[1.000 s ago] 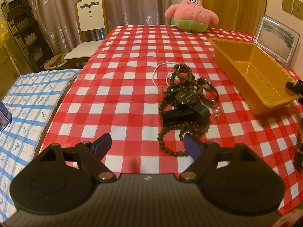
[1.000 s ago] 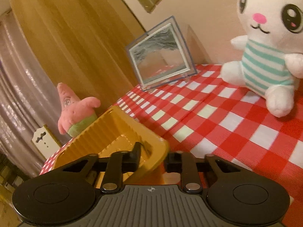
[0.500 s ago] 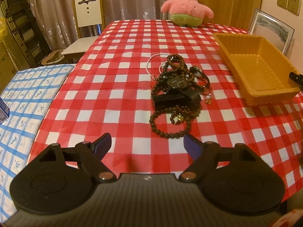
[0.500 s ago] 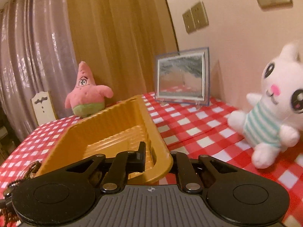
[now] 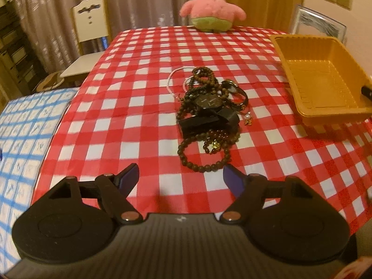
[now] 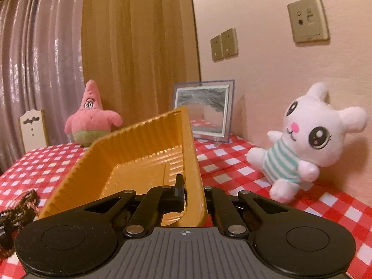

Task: Organize jewelry
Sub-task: 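Lift the orange tray with the right tool while the left tool approaches the jewelry pile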

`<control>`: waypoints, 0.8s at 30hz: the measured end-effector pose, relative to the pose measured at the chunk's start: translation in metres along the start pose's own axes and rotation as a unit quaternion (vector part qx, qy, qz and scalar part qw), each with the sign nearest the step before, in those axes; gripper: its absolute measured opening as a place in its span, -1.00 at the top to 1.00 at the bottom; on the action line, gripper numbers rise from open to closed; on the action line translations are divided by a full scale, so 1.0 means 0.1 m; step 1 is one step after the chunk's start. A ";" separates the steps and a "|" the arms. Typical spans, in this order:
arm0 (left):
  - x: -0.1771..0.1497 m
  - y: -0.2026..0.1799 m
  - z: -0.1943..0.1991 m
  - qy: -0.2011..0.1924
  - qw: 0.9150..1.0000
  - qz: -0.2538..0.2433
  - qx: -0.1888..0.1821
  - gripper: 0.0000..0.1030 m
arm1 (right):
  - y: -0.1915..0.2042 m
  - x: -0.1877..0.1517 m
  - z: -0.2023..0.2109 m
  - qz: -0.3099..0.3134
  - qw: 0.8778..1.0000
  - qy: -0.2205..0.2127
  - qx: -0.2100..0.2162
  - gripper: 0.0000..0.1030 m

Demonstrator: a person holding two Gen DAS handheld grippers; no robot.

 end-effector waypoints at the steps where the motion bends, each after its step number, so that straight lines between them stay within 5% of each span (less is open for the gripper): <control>1: 0.02 -0.01 -0.03 -0.002 1.000 -0.008 -0.007 -0.51 | 0.02 0.03 0.04 0.004 1.000 -0.005 -0.005 0.92; 12: 0.13 0.10 -0.31 -0.013 0.996 -0.068 -0.058 -0.46 | 0.36 0.09 0.21 0.072 0.994 -0.029 -0.072 0.92; 24: 0.17 0.23 -0.47 -0.032 0.987 -0.107 -0.115 -0.11 | 0.57 0.10 0.23 0.077 0.990 -0.019 -0.115 0.92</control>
Point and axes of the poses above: each gripper's, at about its wrist camera, not at the fingertips, and z roughly against the way its jaws point, y to its left, x to its top, the point moved 6 cm from there along -z, roughly the way its jaws point, and after that the axes turned 4 degrees about x, right-handed, at the moved point
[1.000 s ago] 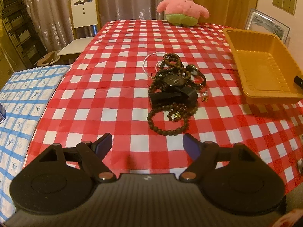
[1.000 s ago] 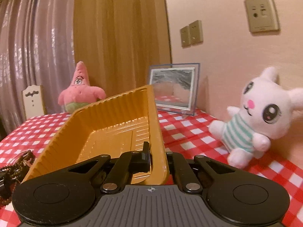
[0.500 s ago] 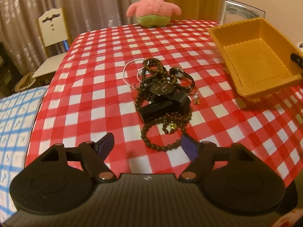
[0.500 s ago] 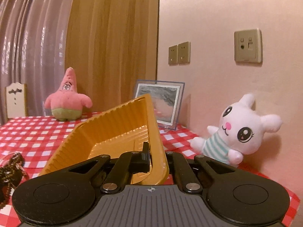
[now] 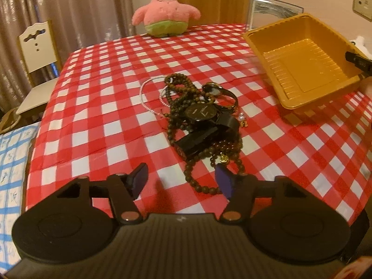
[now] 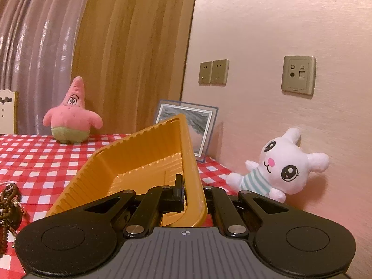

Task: Organize jewelry
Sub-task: 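Lift the orange tray with the right tool while the left tool approaches the jewelry pile, then grasp the black cylindrical item from the jewelry pile with the left tool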

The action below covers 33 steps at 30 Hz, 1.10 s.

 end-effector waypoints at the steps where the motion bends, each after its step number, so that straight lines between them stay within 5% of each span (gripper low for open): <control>1: 0.00 -0.01 -0.01 -0.001 1.000 -0.003 -0.003 -0.02 | 0.01 -0.01 0.01 0.000 1.000 0.001 -0.002 0.92; 5: 0.05 -0.03 -0.06 -0.011 1.000 -0.024 -0.012 0.14 | 0.02 -0.01 0.04 0.001 1.000 0.006 -0.008 0.92; 16: 0.24 -0.03 -0.29 -0.031 0.995 -0.076 -0.049 0.15 | 0.03 0.00 0.09 0.004 1.000 0.014 -0.009 0.92; 19: 0.24 -0.05 -0.35 -0.026 0.994 -0.082 -0.070 0.33 | 0.03 0.00 0.12 0.007 1.000 0.016 -0.006 0.92; 33: 0.23 -0.06 -0.24 0.005 0.990 -0.048 -0.135 0.63 | 0.02 -0.03 0.23 0.008 0.999 0.032 -0.003 0.92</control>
Point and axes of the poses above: each gripper's, at about its wrist camera, not at the fingertips, and z roughly against the way its jaws point, y to its left, x to its top, the point moved 6 cm from there along -z, roughly the way its jaws point, and after that the axes turned 4 degrees about x, right-handed, at the moved point
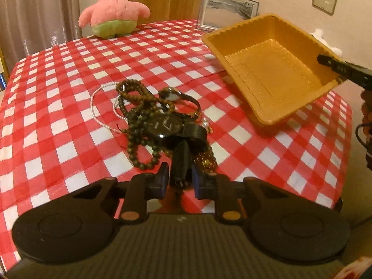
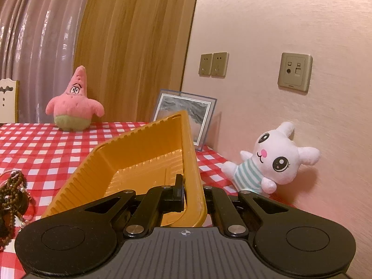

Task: Organize jewelry
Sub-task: 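Grasp the black cylindrical item from the jewelry pile with the left tool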

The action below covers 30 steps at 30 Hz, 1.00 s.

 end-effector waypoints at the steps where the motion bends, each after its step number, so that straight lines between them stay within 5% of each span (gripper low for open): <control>1: 0.03 0.01 -0.02 0.000 1.000 0.004 0.001 0.62 | 0.00 0.00 0.00 0.000 1.000 0.001 0.000 0.93; 15: 0.09 -0.05 -0.21 0.021 0.999 -0.027 -0.008 0.62 | 0.01 0.01 0.03 0.000 1.000 0.002 0.002 0.92; 30: 0.11 -0.08 -0.30 0.048 0.999 0.004 -0.003 0.62 | -0.05 -0.01 0.02 -0.005 1.000 0.006 0.011 0.92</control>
Point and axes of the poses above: each gripper's, at about its wrist camera, not at the fingertips, and z roughly against the way its jaws point, y to its left, x to its top, the point moved 6 cm from there along -z, roughly the way its jaws point, and after that the axes turned 4 degrees about x, right-handed, at the moved point
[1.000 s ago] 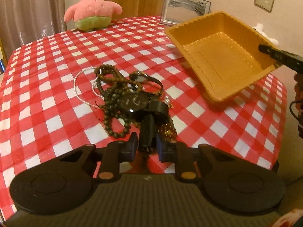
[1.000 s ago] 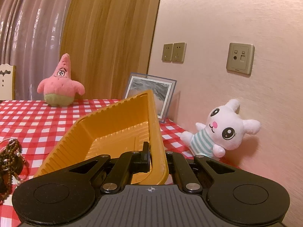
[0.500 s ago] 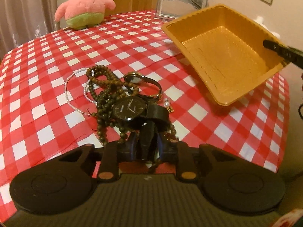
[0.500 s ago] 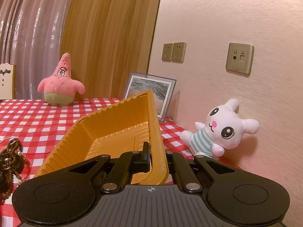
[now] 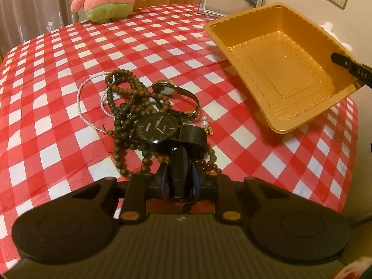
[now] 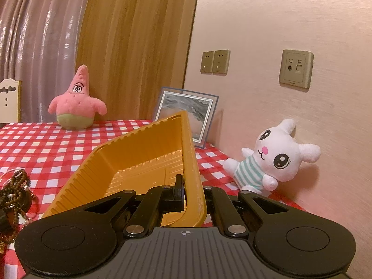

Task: Organize jewelry
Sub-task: 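Grasp the black cylindrical item from the jewelry pile with the left tool, then carry the black item into the tray held by the right tool and release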

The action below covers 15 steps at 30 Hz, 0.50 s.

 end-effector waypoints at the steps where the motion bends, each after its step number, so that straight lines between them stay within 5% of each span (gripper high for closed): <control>1: 0.00 0.00 0.01 0.000 1.000 0.000 0.001 0.62 | 0.00 0.00 0.00 0.000 1.000 0.000 0.000 0.93; 15: 0.10 -0.01 0.57 -0.041 0.999 0.017 0.003 0.62 | -0.02 -0.02 0.00 -0.002 1.000 0.002 0.016 0.92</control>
Point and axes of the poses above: each gripper's, at about its wrist camera, not at the fingertips, and z roughly against the way its jaws point, y to its left, x to its top, the point moved 6 cm from there along -z, roughly the way its jaws point, and after that the axes turned 4 degrees about x, right-handed, at the moved point
